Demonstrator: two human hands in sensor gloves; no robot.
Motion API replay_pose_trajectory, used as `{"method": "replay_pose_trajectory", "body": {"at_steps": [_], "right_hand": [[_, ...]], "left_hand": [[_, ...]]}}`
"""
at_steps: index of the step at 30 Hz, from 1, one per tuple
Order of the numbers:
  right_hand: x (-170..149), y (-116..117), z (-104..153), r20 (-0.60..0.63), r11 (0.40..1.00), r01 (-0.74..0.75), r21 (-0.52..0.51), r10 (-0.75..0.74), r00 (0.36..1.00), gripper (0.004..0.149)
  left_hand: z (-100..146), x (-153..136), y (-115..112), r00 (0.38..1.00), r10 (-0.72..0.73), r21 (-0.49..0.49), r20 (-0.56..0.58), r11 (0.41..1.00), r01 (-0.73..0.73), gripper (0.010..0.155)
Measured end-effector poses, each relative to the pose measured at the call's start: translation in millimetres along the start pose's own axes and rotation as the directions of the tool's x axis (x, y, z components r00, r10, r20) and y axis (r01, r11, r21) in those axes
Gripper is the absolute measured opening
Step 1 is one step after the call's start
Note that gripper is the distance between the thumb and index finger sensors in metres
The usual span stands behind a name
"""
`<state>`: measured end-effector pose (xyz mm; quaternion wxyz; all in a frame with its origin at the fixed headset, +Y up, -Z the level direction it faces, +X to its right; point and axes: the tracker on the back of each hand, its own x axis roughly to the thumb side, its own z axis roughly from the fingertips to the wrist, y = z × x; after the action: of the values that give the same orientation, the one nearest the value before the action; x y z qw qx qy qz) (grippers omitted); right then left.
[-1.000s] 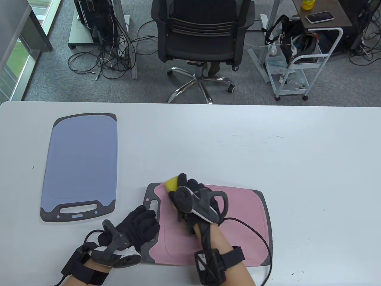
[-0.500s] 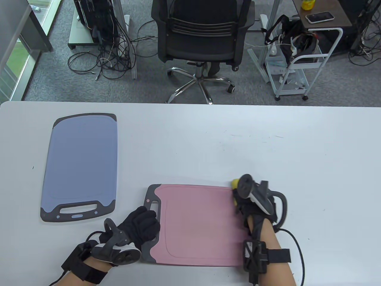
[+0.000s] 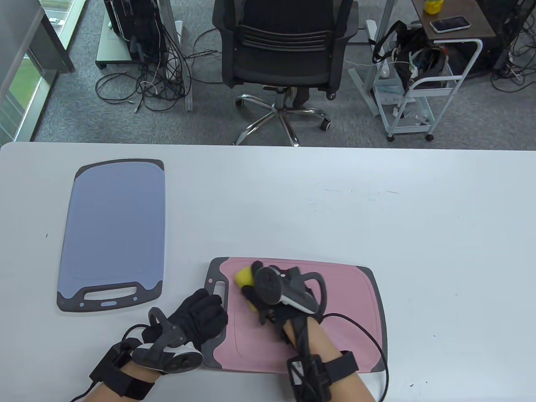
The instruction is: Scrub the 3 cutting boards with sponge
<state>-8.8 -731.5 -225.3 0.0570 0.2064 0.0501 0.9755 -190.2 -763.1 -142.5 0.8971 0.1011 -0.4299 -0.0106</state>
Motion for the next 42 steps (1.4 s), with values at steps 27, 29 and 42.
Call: {"method": "replay_pose_trajectory", "body": {"at_steps": [27, 29, 42], "right_hand": [[8.6, 11.3, 33.4, 0.018, 0.994, -0.109, -0.004, 0.109, 0.994, 0.07], [-27.4, 13.6, 40.9, -0.109, 0.999, -0.047, -0.003, 0.046, 0.993, 0.07], [-203.9, 23.3, 126.4, -0.725, 0.995, -0.072, 0.074, 0.103, 0.681, 0.069]], "left_hand": [[-4.1, 8.8, -0.4, 0.998, -0.064, -0.04, 0.012, 0.997, 0.064, 0.046], [-4.7, 10.0, -0.5, 0.997, -0.071, -0.044, 0.018, 0.996, 0.072, 0.047], [-7.1, 12.7, -1.0, 0.996, -0.082, -0.067, 0.025, 0.994, 0.084, 0.048]]}}
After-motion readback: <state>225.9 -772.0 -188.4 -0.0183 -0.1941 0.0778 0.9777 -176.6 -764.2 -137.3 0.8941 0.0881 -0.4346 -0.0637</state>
